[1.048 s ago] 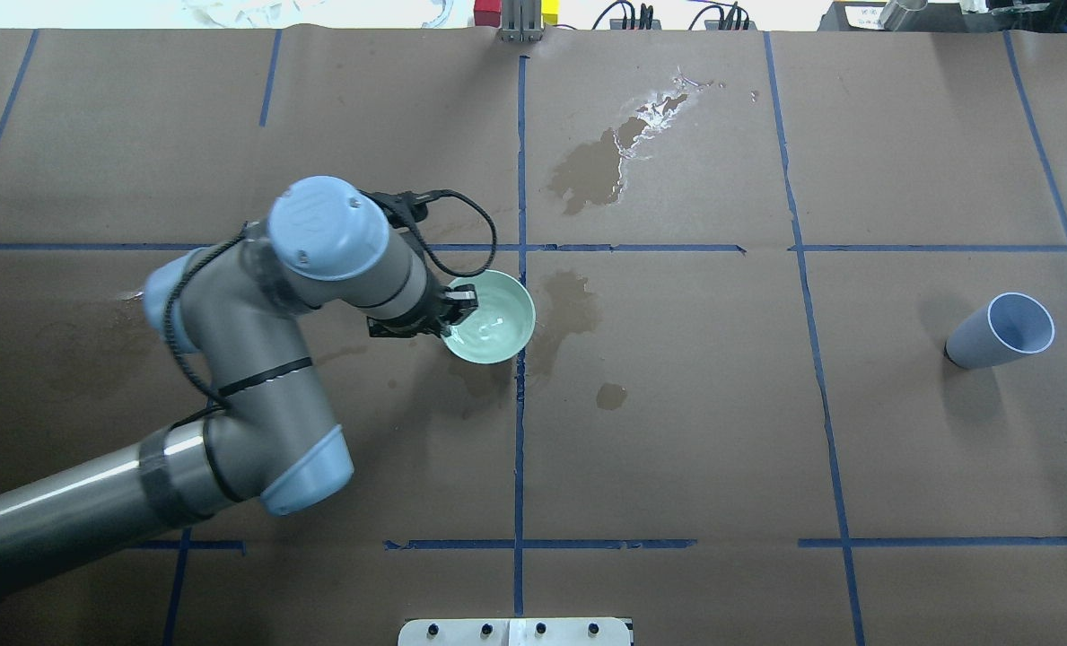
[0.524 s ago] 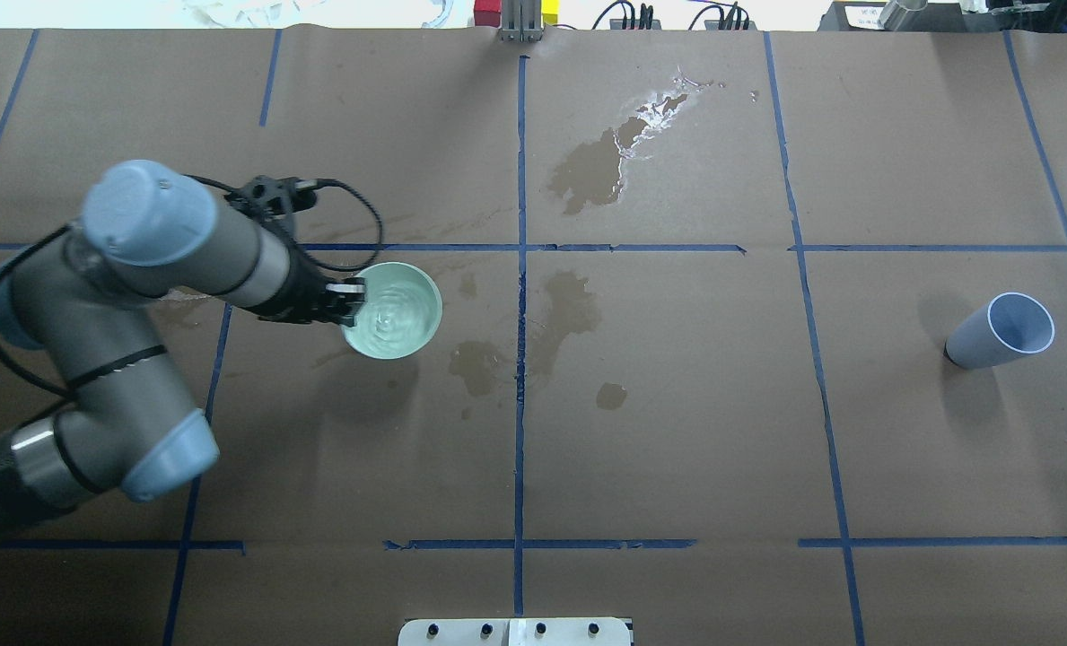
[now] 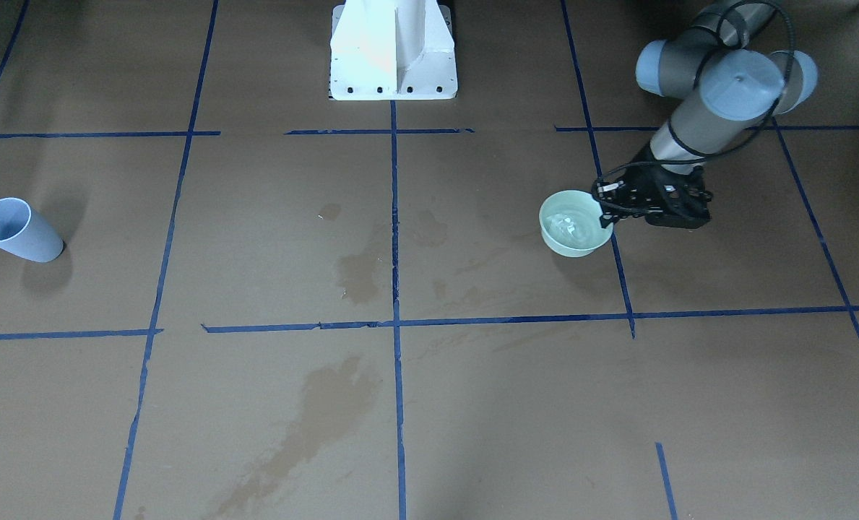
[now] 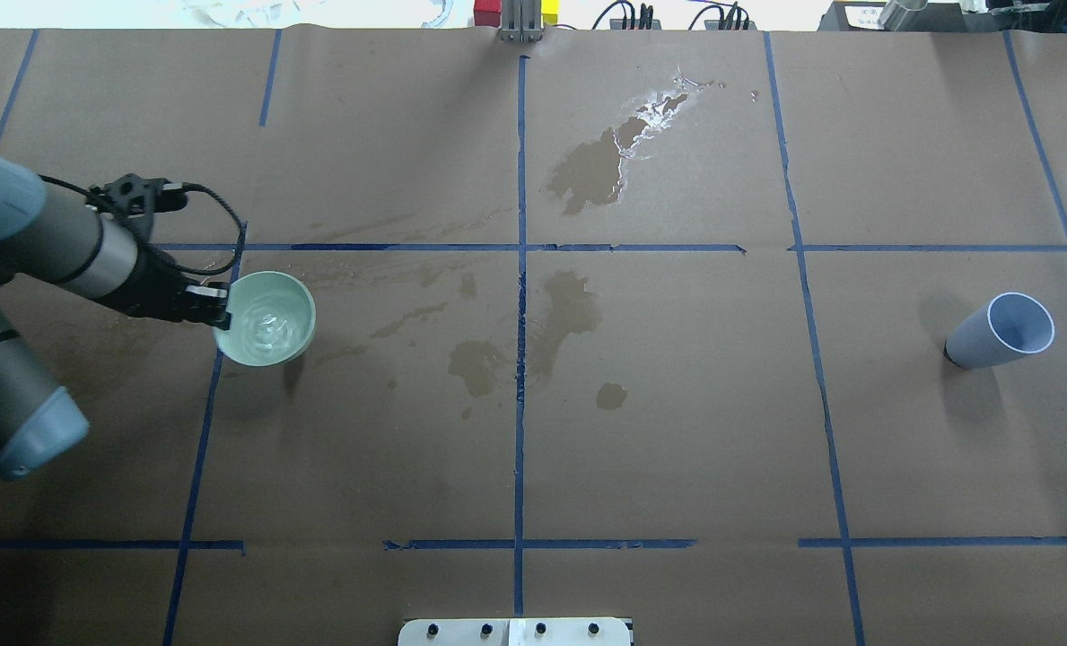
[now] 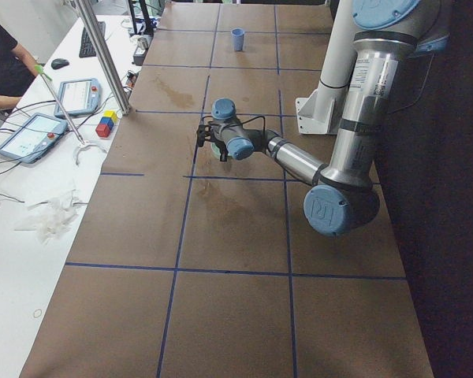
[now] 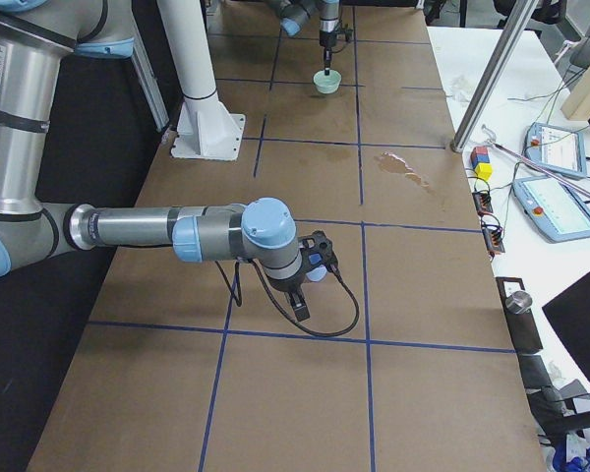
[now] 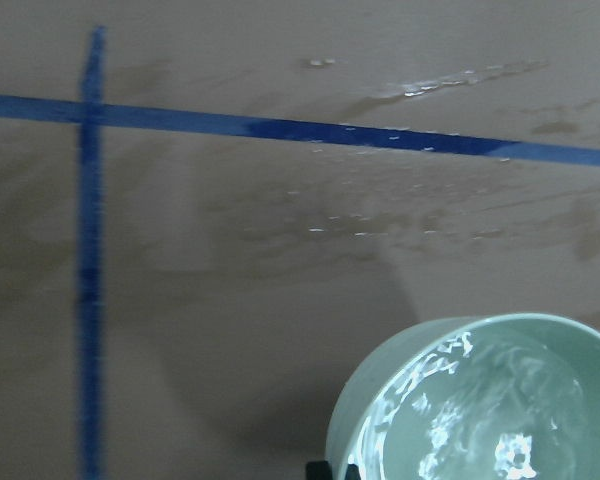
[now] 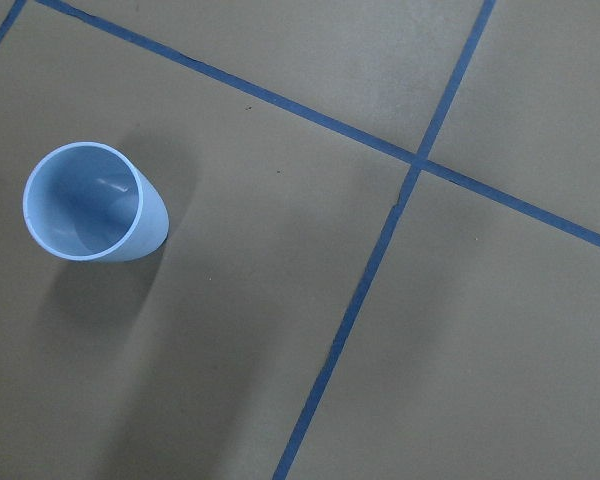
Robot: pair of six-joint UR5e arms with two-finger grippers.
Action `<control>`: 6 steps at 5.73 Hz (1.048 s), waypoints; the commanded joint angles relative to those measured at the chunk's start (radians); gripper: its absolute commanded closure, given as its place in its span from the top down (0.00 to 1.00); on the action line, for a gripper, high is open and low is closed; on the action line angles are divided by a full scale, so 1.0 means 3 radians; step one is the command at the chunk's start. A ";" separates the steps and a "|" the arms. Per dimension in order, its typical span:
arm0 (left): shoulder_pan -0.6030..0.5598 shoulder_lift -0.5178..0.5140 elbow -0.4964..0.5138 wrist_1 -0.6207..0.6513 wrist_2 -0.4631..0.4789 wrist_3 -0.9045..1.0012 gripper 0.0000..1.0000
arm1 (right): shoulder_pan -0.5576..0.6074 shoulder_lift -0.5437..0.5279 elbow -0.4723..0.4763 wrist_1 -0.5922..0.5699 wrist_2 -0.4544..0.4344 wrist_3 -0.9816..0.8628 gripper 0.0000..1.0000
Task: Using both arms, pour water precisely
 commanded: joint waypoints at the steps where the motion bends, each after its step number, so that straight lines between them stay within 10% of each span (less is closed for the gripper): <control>1: -0.0409 0.0355 0.0090 -0.0056 -0.0362 0.0628 0.00 | 0.0000 -0.0003 0.0008 0.0000 0.0001 0.0000 1.00; 6: -0.0809 0.0612 0.0750 -0.0521 -0.0722 0.1343 0.00 | 0.0000 -0.0003 0.0013 0.0000 0.0001 0.0000 1.00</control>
